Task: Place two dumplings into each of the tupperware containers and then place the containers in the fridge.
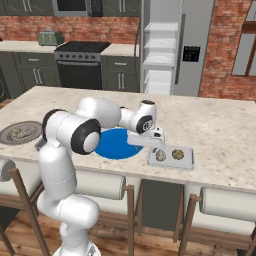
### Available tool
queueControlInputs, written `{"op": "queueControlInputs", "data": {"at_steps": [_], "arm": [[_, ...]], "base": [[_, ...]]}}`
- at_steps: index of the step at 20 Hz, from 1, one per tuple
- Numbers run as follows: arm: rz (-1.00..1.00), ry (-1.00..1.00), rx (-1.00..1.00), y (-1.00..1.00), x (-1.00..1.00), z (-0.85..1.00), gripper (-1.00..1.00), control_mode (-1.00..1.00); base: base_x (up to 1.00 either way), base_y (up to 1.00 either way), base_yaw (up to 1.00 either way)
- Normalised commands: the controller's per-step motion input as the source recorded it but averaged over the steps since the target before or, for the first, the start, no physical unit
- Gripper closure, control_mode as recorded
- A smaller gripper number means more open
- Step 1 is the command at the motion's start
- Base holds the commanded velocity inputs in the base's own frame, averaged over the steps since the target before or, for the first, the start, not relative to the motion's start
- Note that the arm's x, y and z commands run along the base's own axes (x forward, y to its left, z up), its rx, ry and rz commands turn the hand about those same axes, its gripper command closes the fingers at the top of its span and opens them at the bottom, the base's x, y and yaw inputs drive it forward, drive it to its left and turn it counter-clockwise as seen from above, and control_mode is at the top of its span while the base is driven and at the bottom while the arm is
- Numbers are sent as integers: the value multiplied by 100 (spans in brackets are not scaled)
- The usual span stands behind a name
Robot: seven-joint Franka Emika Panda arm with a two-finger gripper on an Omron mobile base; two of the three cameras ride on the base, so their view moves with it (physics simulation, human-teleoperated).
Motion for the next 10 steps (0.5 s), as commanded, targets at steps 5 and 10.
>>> {"op": "queueControlInputs", "data": {"at_steps": [5,10], "arm": [[0,0,0,0,1,-2,-100,-100],[0,0,0,0,5,-10,-100,-100]], "base": [[0,0,0],[0,0,0]]}}
